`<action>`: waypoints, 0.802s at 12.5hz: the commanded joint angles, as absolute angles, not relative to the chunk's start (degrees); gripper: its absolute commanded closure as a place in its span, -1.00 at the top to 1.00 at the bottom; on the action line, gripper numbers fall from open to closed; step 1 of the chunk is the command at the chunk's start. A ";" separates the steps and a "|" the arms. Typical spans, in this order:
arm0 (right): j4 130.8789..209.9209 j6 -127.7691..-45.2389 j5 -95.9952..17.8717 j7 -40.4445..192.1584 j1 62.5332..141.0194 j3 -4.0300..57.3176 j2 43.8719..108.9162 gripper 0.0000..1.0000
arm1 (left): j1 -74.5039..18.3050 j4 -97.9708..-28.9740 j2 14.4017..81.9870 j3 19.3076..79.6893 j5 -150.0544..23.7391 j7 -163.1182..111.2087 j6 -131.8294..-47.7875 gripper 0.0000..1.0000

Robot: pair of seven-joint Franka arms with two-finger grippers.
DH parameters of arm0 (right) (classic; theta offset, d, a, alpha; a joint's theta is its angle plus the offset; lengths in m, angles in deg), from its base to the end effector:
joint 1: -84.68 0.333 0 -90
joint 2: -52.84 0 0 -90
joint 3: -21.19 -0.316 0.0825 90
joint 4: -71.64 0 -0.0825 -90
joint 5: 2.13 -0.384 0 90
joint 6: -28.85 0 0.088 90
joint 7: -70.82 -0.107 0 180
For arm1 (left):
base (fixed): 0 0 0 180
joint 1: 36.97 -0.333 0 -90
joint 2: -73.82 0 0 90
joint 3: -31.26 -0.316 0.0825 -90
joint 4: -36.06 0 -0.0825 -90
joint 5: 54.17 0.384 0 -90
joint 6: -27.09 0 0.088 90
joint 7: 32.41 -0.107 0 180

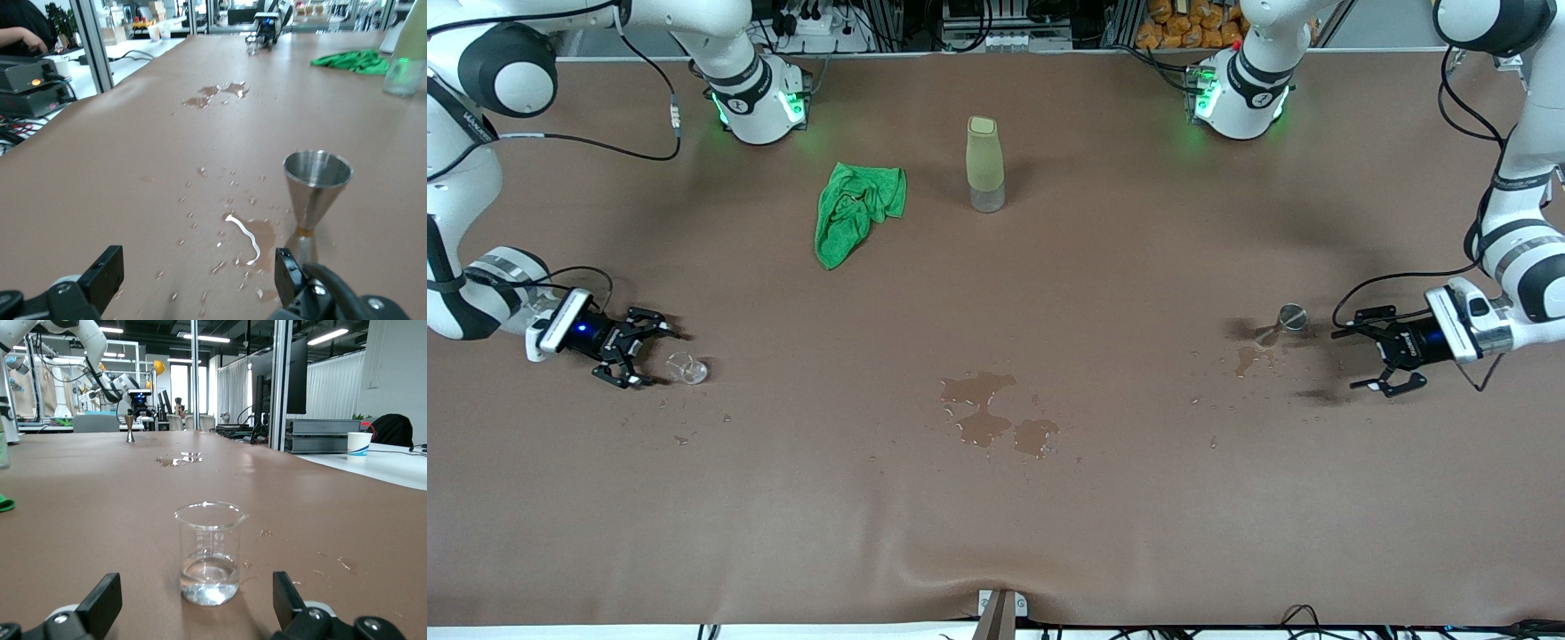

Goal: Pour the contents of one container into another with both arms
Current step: 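Lower the right gripper to the glass beaker while the left gripper approaches the jigger, then close the right gripper on the beaker while the left gripper grasps the jigger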

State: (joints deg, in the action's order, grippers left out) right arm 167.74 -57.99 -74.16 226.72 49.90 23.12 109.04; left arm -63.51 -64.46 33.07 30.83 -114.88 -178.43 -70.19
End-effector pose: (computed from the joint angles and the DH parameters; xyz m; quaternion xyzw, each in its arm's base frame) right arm 0.5177 -0.2529 0.0473 -0.6001 -0.4476 -0.5436 0.3795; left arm 0.5725 0.1981 0.1625 0.6195 -0.5653 0.4180 0.3492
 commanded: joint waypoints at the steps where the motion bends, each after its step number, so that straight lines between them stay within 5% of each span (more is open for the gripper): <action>1: 166.74 -57.28 -76.22 229.29 49.61 22.25 111.02 1.00 | -63.78 -66.67 32.86 30.73 -116.39 -179.89 -67.05 1.00; 10: 166.83 -57.37 -78.94 229.20 52.16 22.07 111.64 1.00 | -65.45 -71.87 30.40 30.29 -116.39 -182.70 -63.89 1.00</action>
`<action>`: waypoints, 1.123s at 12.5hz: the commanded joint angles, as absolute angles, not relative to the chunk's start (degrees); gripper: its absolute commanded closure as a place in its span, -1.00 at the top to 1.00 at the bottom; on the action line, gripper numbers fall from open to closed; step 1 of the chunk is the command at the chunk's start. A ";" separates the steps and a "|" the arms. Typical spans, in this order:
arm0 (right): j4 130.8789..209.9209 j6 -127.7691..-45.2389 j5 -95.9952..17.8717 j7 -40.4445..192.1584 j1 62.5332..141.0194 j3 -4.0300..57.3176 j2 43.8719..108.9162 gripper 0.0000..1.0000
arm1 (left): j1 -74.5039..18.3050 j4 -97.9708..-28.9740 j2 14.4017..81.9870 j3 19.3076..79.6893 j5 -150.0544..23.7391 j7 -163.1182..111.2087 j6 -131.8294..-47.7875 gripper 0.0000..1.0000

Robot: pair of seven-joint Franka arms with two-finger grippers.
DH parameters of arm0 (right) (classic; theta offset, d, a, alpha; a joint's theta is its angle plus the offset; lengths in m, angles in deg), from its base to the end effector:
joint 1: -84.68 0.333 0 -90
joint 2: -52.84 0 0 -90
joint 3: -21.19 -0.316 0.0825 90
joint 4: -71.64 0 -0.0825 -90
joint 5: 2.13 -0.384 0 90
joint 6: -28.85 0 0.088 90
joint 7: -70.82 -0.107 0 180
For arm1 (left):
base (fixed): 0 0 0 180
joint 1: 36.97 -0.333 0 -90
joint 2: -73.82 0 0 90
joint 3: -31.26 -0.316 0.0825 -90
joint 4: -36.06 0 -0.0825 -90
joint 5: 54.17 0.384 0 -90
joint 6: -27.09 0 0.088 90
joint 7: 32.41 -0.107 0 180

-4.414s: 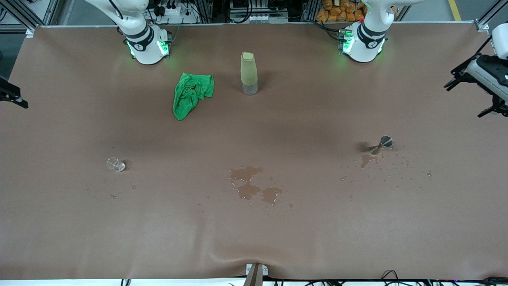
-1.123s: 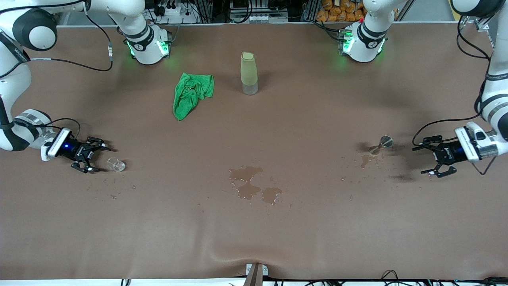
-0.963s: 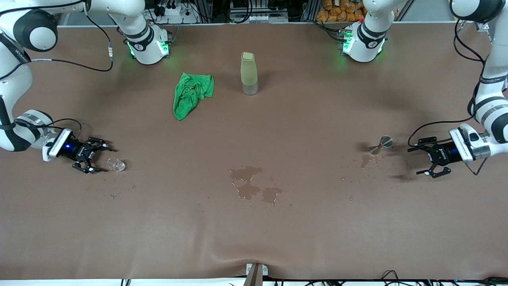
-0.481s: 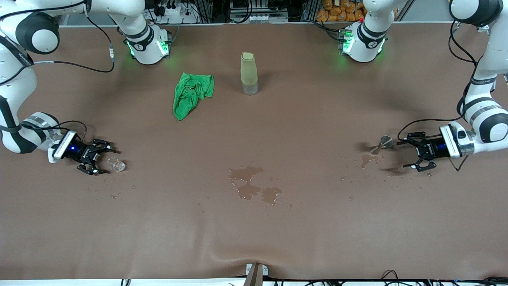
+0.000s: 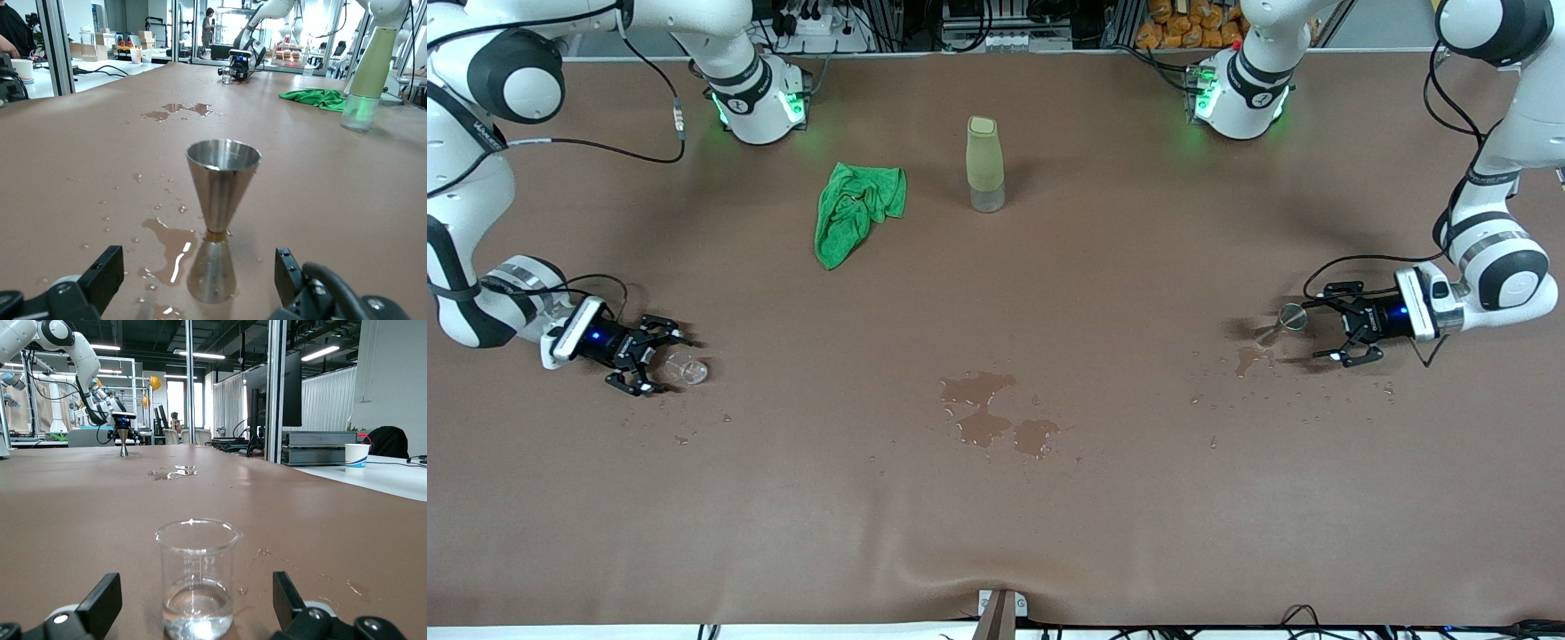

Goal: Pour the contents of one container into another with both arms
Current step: 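Close the right gripper on the beaker while the left gripper grasps the jigger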

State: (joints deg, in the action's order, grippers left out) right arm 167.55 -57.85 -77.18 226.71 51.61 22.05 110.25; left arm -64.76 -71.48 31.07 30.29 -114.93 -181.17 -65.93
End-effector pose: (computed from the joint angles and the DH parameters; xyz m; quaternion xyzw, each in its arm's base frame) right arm 0.5309 -0.2266 0.0404 -0.5904 -0.4354 -0.5571 0.3891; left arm 0.5159 0.1816 0.1095 0.6105 -0.5254 0.4162 0.4219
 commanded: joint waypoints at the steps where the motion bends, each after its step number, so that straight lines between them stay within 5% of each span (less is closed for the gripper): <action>1: 166.74 -57.45 -79.03 229.20 52.42 22.07 111.73 1.00 | -65.62 -71.87 30.22 30.29 -116.39 -182.79 -63.44 1.00; 14: 167.00 -57.89 -82.28 229.12 56.29 22.16 111.73 1.00 | -62.38 -73.27 27.94 31.00 -119.03 -185.07 -63.35 1.00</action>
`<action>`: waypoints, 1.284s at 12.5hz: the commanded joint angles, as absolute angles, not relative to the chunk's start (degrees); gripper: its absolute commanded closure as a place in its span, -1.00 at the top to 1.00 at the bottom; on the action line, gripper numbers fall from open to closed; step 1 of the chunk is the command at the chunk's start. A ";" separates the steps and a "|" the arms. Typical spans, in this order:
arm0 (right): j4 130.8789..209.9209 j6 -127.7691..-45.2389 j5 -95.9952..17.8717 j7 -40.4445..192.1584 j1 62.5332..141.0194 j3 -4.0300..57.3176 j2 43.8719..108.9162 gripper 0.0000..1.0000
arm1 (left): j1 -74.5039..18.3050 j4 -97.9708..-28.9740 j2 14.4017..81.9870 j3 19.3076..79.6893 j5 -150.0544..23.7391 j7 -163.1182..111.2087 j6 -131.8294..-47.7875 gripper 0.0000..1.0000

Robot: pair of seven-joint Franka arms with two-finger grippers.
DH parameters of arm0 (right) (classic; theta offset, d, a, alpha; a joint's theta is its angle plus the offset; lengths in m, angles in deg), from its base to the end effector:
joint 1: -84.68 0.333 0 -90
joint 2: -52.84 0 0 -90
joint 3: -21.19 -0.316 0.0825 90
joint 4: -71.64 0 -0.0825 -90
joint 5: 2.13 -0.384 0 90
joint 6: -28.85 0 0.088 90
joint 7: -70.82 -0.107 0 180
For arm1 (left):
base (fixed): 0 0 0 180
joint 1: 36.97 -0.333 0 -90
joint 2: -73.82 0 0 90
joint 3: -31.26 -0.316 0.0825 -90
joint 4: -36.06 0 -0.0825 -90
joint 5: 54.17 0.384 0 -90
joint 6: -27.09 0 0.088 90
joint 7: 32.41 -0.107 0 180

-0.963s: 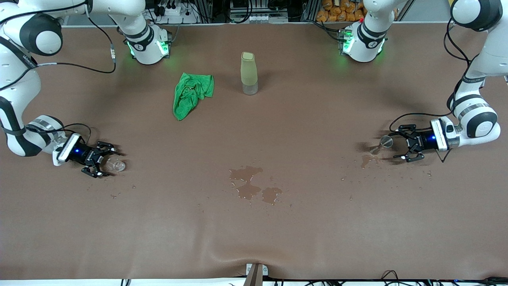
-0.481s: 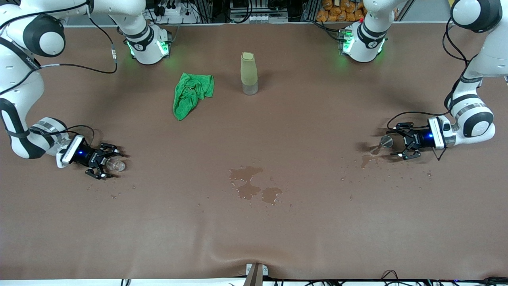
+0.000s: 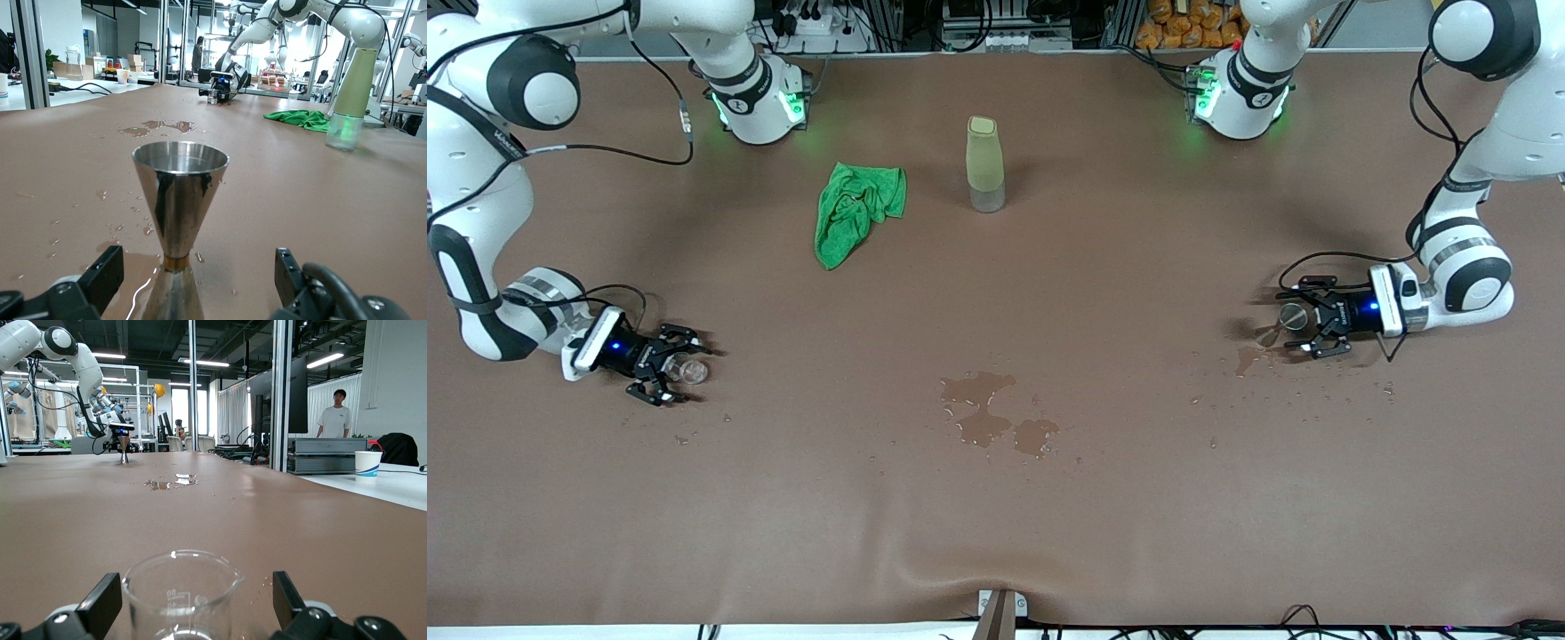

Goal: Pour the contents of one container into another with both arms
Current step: 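Close the right gripper on the beaker while the left gripper grasps the jigger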

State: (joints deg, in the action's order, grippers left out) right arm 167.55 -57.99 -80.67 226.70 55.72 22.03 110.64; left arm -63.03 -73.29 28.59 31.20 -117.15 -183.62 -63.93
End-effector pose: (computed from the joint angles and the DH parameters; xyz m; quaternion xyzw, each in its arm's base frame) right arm 0.5501 -0.1886 0.0392 -0.5797 -0.4350 -0.5616 0.3991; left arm 0.5056 0.1434 0.0838 0.5854 -0.5129 0.4281 0.4592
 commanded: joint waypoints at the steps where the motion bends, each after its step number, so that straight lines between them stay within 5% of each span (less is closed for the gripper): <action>1: 167.00 -57.90 -82.28 229.12 56.38 22.16 111.73 1.00 | -62.29 -73.18 27.94 31.00 -119.03 -185.16 -63.35 1.00; 3: 167.00 -57.90 -82.28 229.12 56.55 22.16 111.73 0.97 | -62.37 -73.10 27.94 31.00 -119.20 -185.16 -63.35 1.00; 5: 167.00 -57.98 -82.28 228.77 56.64 22.16 111.82 0.56 | -62.37 -73.10 27.94 31.00 -119.20 -185.16 -63.09 1.00; 6: 167.00 -57.98 -82.28 228.68 56.64 22.16 111.82 0.34 | -62.37 -73.10 27.94 31.00 -119.20 -185.07 -63.00 0.86; 8: 167.00 -57.90 -82.20 228.41 56.73 22.16 111.82 -0.09 | -62.37 -73.10 27.85 30.91 -119.47 -184.98 -62.82 0.25; 11: 167.00 -57.63 -81.67 227.27 56.99 22.16 111.73 -0.98 | -62.46 -73.10 27.94 30.91 -119.73 -184.72 -62.82 -0.01; 16: 166.74 -57.28 -81.32 223.93 58.39 22.25 111.03 -1.00 | -62.55 -74.94 27.94 30.82 -125.00 -184.54 -60.89 -0.23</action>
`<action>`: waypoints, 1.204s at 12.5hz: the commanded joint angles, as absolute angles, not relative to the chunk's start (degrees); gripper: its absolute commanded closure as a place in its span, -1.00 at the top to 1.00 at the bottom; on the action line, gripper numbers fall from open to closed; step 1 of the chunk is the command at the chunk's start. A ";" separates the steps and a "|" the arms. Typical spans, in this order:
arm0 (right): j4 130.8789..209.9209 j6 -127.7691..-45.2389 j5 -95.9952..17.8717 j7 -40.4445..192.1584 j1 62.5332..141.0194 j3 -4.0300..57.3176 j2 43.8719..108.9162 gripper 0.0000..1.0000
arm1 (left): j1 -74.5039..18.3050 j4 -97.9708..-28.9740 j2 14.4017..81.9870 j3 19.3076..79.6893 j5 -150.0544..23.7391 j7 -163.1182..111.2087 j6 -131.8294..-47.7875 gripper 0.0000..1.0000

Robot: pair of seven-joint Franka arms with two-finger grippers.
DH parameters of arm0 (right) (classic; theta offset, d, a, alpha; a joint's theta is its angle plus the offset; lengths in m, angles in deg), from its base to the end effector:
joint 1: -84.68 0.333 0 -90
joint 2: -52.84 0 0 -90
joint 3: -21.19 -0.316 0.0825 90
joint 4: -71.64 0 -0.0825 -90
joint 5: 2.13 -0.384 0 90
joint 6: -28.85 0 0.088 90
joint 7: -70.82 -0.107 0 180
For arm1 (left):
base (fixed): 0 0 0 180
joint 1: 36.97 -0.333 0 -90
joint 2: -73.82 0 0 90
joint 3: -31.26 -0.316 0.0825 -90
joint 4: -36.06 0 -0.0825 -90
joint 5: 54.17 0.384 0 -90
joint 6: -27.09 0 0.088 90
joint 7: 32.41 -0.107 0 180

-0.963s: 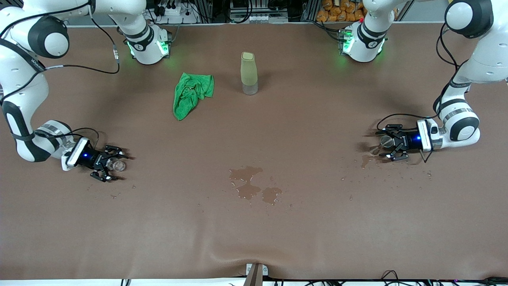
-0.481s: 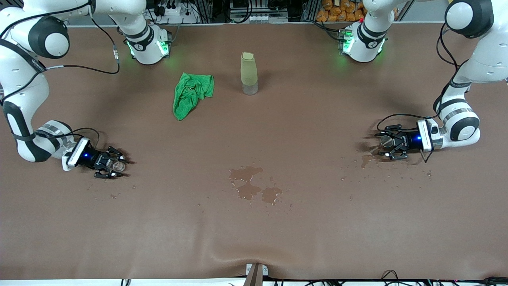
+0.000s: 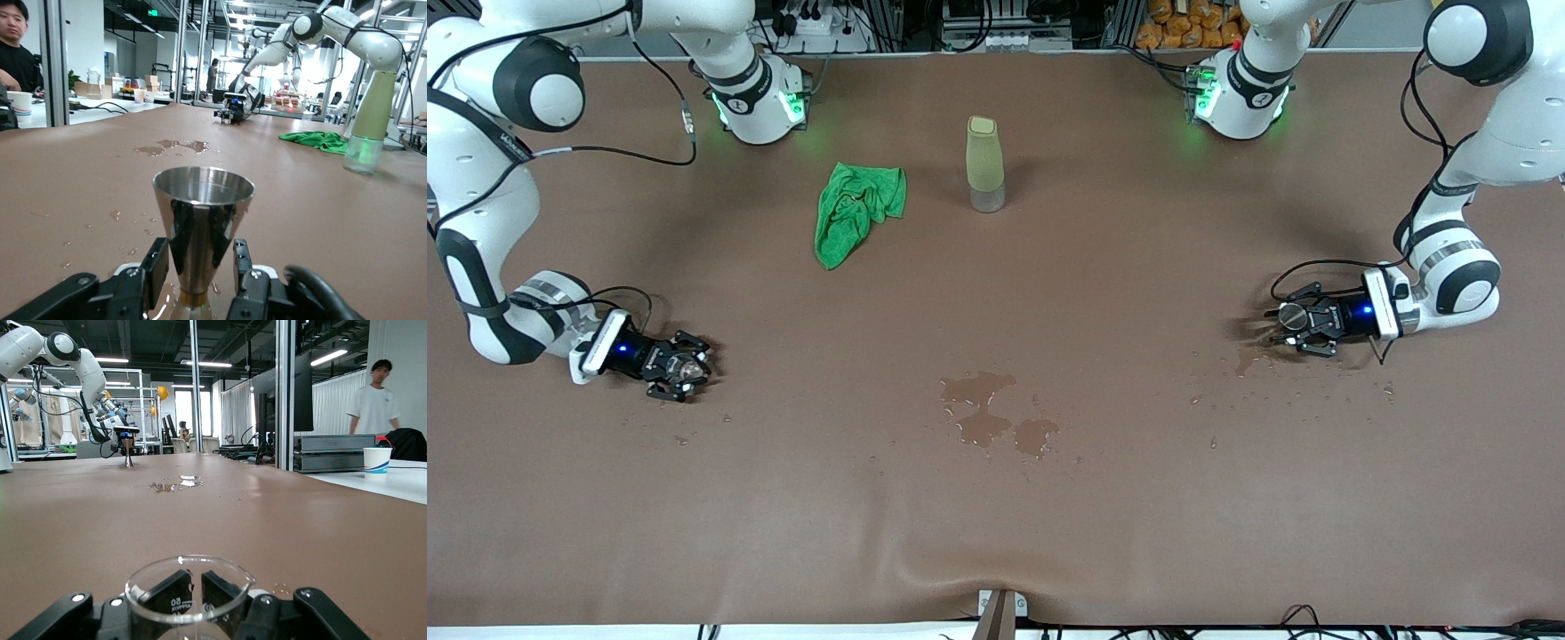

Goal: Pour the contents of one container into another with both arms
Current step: 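Close the right gripper on the beaker while the left gripper grasps the jigger, then lift the beaker with the right gripper toward the table middle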

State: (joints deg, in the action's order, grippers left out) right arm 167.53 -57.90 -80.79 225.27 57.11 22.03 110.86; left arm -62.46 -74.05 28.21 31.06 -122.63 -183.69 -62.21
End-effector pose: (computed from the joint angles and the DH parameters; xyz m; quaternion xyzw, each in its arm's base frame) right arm 0.5538 -0.1746 0.0374 -0.5800 -0.4329 -0.5521 0.4140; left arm 0.5085 0.1332 0.0834 0.5856 -0.4776 0.4611 0.4651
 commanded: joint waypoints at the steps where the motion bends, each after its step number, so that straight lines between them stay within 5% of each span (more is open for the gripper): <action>1: 166.74 -57.19 -81.23 222.63 59.09 22.25 110.94 -1.00 | -62.55 -75.12 27.85 30.82 -125.53 -184.63 -60.80 -0.23; 10: 161.21 -55.17 -81.23 205.92 71.31 20.68 108.39 -1.00 | -62.55 -74.59 26.80 30.47 -125.62 -185.95 -61.15 -0.02; 12: 160.77 -56.05 -81.49 203.30 73.41 19.00 108.04 -1.00 | -62.46 -74.50 26.53 30.38 -125.97 -186.13 -61.24 -0.18; 15: 160.15 -59.90 -81.49 196.87 79.21 18.91 108.13 -1.00 | -62.37 -74.42 26.53 30.21 -125.97 -186.04 -61.50 -0.91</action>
